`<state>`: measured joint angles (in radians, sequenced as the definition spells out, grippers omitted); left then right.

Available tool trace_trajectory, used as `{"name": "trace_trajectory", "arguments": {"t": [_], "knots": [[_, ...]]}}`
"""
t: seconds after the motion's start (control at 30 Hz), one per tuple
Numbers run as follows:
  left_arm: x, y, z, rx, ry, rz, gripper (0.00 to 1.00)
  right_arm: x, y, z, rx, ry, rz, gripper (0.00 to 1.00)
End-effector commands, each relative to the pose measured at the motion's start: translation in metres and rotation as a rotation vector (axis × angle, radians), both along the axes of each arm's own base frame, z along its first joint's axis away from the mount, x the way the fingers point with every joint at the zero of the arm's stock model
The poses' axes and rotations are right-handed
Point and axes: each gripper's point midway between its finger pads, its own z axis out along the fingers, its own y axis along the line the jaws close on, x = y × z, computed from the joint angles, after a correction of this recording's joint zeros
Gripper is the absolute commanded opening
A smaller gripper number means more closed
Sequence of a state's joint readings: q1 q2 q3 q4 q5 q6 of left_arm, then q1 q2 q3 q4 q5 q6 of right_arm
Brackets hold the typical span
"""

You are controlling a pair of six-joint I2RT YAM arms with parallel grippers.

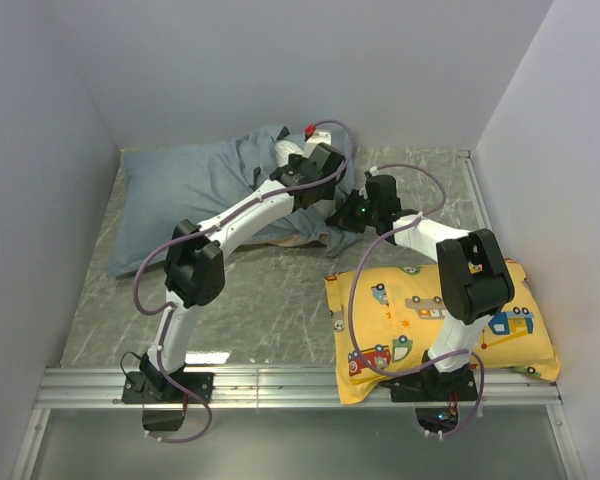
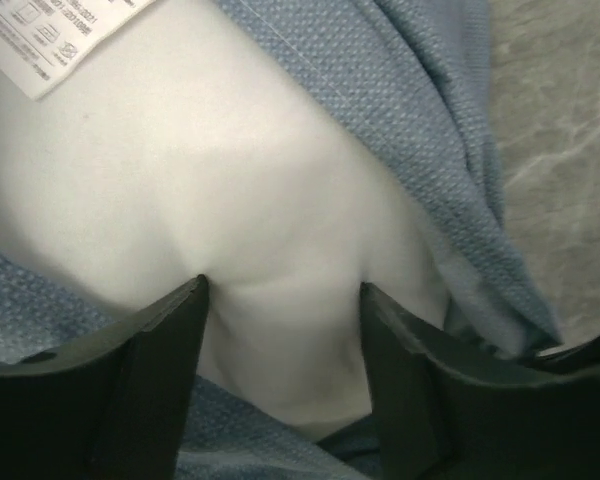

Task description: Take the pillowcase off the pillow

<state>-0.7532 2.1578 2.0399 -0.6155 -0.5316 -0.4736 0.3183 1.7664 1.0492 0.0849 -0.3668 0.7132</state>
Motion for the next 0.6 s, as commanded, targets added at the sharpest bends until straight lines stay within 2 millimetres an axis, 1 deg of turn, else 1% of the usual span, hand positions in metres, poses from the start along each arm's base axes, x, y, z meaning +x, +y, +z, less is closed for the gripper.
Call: {"name": "trace_trajectory", "arguments": {"t": [0.0, 0.03, 0.07, 0.1, 0.13, 0.17, 0.2, 0.23, 0.33, 0.4, 0.43, 0.47, 0.5, 0.53, 0.57], "knots": [[-0.002, 0.013, -0.005, 0.084, -0.003, 0.026, 0.63, 0.012, 0.004, 0.014, -0.011, -0.050, -0.009, 0.02], [0.000, 0.015, -0.007, 0.092, -0.002, 0.032, 0.55, 0.013, 0.001, 0.015, -0.022, -0.048, -0.016, 0.08], [0.000, 0.015, -0.016, 0.112, 0.018, 0.030, 0.47, 0.013, -0.001, 0.013, -0.039, -0.050, -0.026, 0.11], [0.003, 0.015, -0.013, 0.114, 0.015, 0.026, 0.31, 0.013, -0.002, 0.014, -0.050, -0.056, -0.026, 0.16], [0.006, 0.016, -0.014, 0.116, 0.019, 0.029, 0.20, 0.015, -0.005, 0.014, -0.064, -0.060, -0.034, 0.23], [0.007, 0.017, -0.019, 0.128, 0.033, 0.028, 0.10, 0.013, -0.007, 0.011, -0.079, -0.051, -0.037, 0.26], [0.009, 0.016, -0.015, 0.120, 0.027, 0.029, 0.00, 0.015, -0.011, 0.009, -0.105, -0.057, -0.045, 0.28], [0.012, 0.018, -0.012, 0.115, 0.023, 0.031, 0.00, 0.016, -0.013, 0.010, -0.120, -0.059, -0.048, 0.31], [0.017, 0.022, 0.004, 0.096, -0.006, 0.044, 0.00, 0.015, -0.023, 0.003, -0.181, -0.050, -0.071, 0.33], [0.022, 0.026, 0.023, 0.062, -0.033, 0.056, 0.00, 0.013, -0.030, 0.002, -0.215, -0.049, -0.084, 0.26], [0.026, 0.033, 0.031, 0.044, -0.041, 0.068, 0.00, 0.013, -0.035, 0.001, -0.237, -0.049, -0.098, 0.24], [0.028, 0.037, 0.042, 0.014, -0.052, 0.075, 0.00, 0.011, -0.038, 0.000, -0.250, -0.045, -0.102, 0.25], [0.032, 0.040, 0.049, -0.010, -0.060, 0.080, 0.00, 0.009, -0.041, 0.003, -0.258, -0.054, -0.105, 0.27], [0.037, 0.048, 0.054, -0.029, -0.064, 0.095, 0.00, 0.008, -0.043, 0.004, -0.270, -0.058, -0.113, 0.29], [0.038, 0.053, 0.063, -0.055, -0.073, 0.100, 0.00, 0.007, -0.045, 0.003, -0.274, -0.058, -0.113, 0.30]]}}
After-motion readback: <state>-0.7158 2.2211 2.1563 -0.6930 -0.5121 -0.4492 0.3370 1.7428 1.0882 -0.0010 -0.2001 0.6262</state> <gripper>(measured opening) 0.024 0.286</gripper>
